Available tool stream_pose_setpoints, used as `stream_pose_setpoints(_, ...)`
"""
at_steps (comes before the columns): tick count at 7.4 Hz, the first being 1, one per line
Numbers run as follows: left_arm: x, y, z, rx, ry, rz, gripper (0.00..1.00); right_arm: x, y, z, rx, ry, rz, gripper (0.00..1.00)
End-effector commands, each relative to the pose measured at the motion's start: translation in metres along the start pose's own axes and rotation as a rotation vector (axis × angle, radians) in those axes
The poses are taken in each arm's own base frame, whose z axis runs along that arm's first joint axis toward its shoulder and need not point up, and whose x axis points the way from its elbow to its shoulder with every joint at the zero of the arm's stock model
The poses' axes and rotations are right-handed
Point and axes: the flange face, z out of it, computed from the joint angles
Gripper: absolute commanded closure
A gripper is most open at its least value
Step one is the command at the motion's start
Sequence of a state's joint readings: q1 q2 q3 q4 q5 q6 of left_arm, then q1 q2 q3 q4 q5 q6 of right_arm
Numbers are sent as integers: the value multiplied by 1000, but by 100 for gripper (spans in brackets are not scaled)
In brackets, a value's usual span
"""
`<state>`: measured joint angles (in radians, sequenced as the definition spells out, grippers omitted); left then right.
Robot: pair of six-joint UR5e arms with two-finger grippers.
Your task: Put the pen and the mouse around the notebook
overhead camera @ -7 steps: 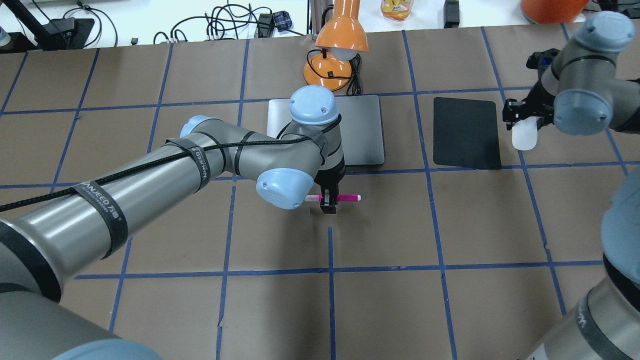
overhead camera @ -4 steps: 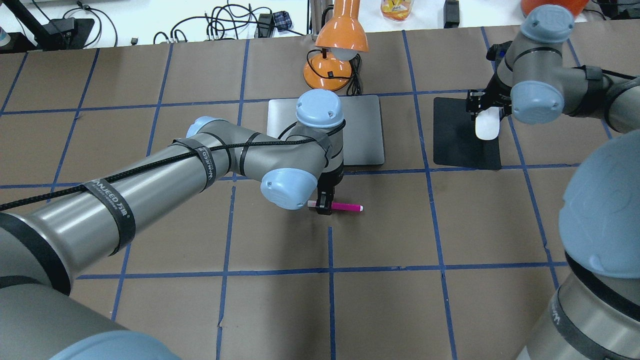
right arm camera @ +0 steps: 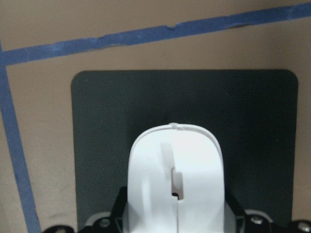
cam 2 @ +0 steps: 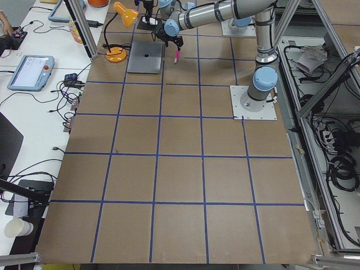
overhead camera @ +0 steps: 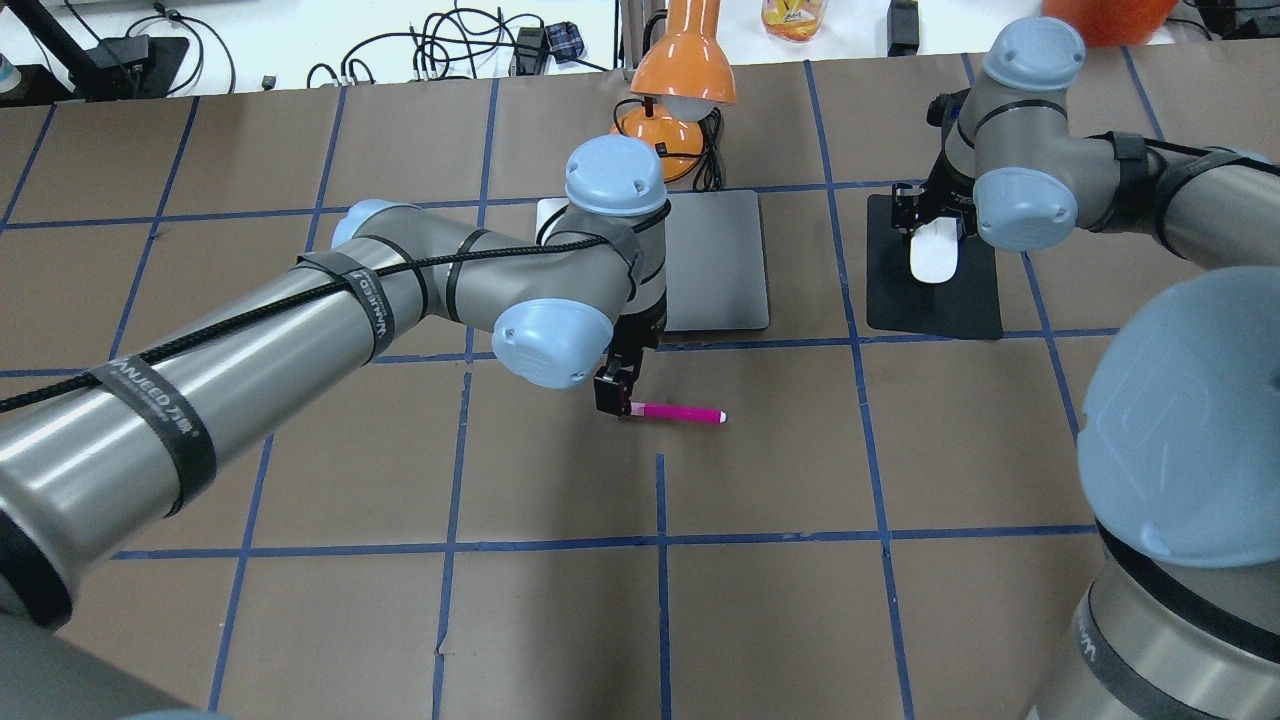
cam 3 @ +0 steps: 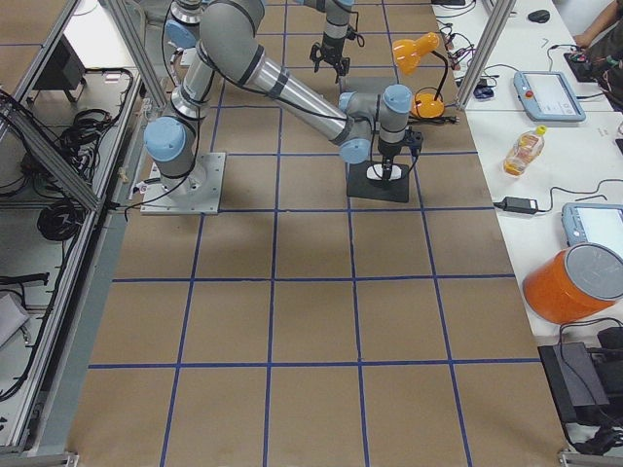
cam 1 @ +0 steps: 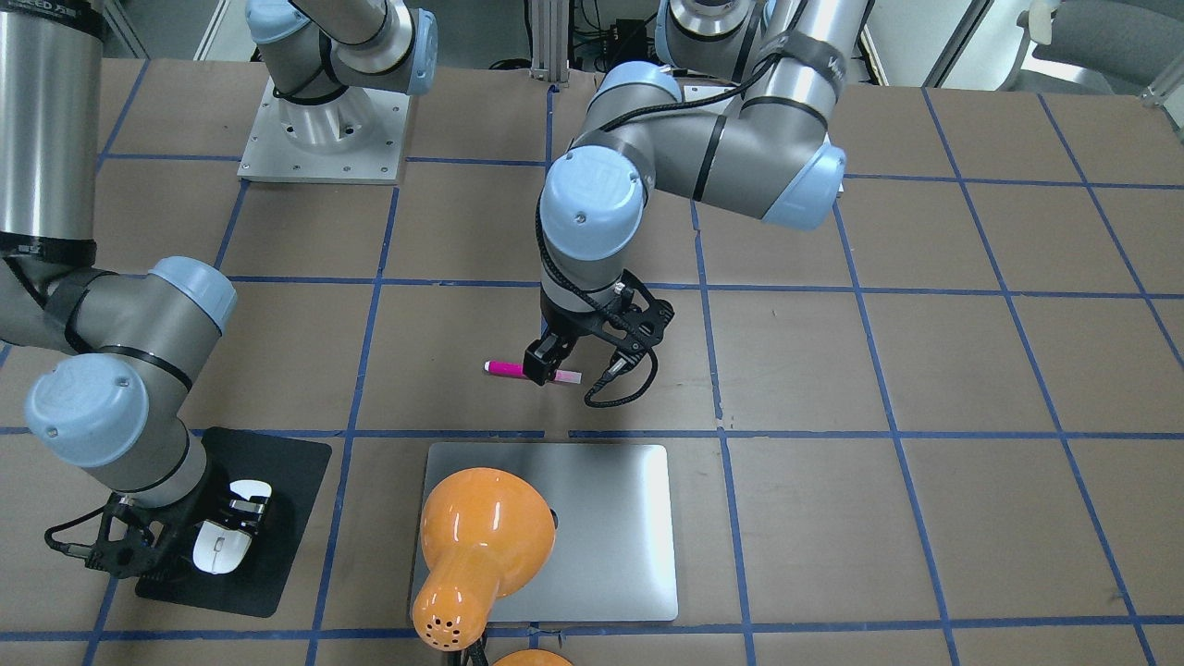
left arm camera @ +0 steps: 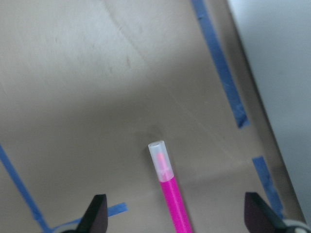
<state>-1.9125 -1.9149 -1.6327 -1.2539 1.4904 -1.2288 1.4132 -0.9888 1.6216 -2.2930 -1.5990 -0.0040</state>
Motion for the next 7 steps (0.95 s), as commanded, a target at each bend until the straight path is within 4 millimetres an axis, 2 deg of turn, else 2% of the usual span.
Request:
stream_pose_setpoints(1, -28, -11, -86, 0, 91, 369, 0, 1, 0, -5, -2, 7, 0, 0)
stream_pose_setpoints(3, -66, -46, -123, 80, 70, 673, 0, 1, 1, -29, 3, 9, -2, 0)
stream_pose_setpoints(4, -82, -46, -137, 107, 37, 736, 0, 1, 7, -63, -23, 2, -2, 0)
stream_pose_setpoints(5, -98, -50, -151, 101, 21, 735, 0, -1, 17, -107, -61, 2, -10, 0)
stream_pose_setpoints(7, -109, -70, -173, 120, 61, 762, 0, -13, 71, -188, -171, -3, -35, 0)
